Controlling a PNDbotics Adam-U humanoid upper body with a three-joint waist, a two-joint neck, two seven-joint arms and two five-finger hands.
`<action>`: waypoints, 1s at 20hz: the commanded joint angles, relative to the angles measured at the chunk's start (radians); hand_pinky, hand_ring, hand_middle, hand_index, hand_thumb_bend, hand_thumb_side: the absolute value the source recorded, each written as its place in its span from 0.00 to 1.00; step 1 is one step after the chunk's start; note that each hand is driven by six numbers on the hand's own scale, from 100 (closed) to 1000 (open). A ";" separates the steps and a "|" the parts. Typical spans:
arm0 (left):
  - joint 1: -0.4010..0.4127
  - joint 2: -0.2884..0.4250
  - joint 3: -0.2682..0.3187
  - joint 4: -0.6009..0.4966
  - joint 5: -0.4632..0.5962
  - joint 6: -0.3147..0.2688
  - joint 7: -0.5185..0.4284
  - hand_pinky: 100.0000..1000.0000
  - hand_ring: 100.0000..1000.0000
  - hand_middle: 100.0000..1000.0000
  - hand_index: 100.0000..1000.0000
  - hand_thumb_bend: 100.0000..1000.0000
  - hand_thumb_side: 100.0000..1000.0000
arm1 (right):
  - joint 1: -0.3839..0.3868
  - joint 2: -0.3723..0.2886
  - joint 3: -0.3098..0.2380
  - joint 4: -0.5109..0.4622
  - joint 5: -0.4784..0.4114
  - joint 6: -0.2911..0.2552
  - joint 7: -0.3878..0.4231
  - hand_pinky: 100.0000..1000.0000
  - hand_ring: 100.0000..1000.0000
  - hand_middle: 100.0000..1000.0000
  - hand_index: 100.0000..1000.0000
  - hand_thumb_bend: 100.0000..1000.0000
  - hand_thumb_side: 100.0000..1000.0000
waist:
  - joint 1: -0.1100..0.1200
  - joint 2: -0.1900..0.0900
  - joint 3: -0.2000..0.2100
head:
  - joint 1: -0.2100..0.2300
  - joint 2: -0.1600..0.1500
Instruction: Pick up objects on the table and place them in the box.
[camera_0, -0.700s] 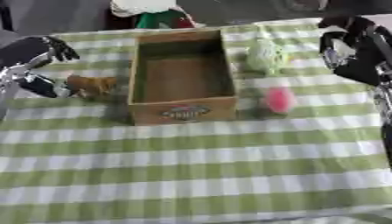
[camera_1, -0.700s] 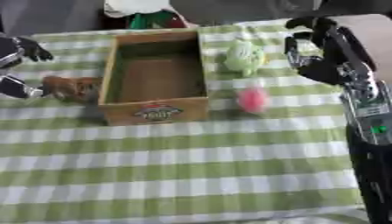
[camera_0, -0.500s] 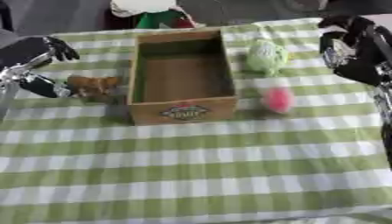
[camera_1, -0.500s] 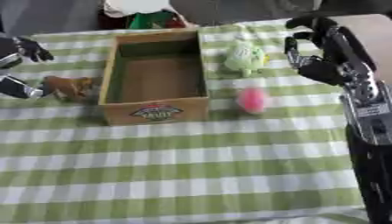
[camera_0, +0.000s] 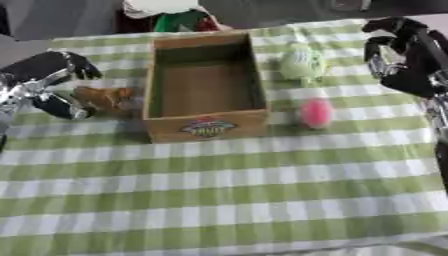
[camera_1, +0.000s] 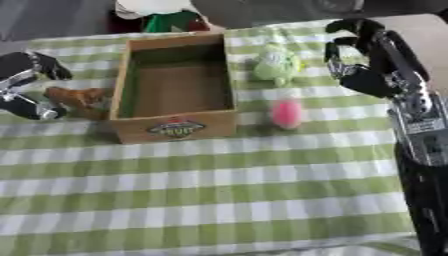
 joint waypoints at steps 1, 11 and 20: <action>-0.024 0.011 0.002 -0.003 0.004 -0.006 -0.011 0.73 0.64 0.60 0.76 0.43 0.04 | -0.019 -0.012 -0.001 -0.007 -0.006 -0.002 0.003 0.81 0.92 0.69 0.74 0.00 0.13 | -0.001 -0.012 -0.003 | 0.004 0.005; -0.027 -0.013 0.002 0.023 -0.014 -0.008 -0.004 0.73 0.62 0.58 0.74 0.36 0.00 | -0.021 -0.010 0.000 -0.006 -0.006 -0.004 0.005 0.81 0.92 0.69 0.74 0.00 0.13 | -0.002 -0.008 -0.015 | 0.004 0.005; -0.025 -0.021 0.004 0.050 -0.049 -0.010 -0.008 0.72 0.59 0.56 0.72 0.19 0.00 | -0.020 -0.009 -0.001 -0.006 -0.006 -0.003 0.006 0.82 0.92 0.69 0.74 0.00 0.13 | -0.001 -0.008 -0.019 | 0.003 0.005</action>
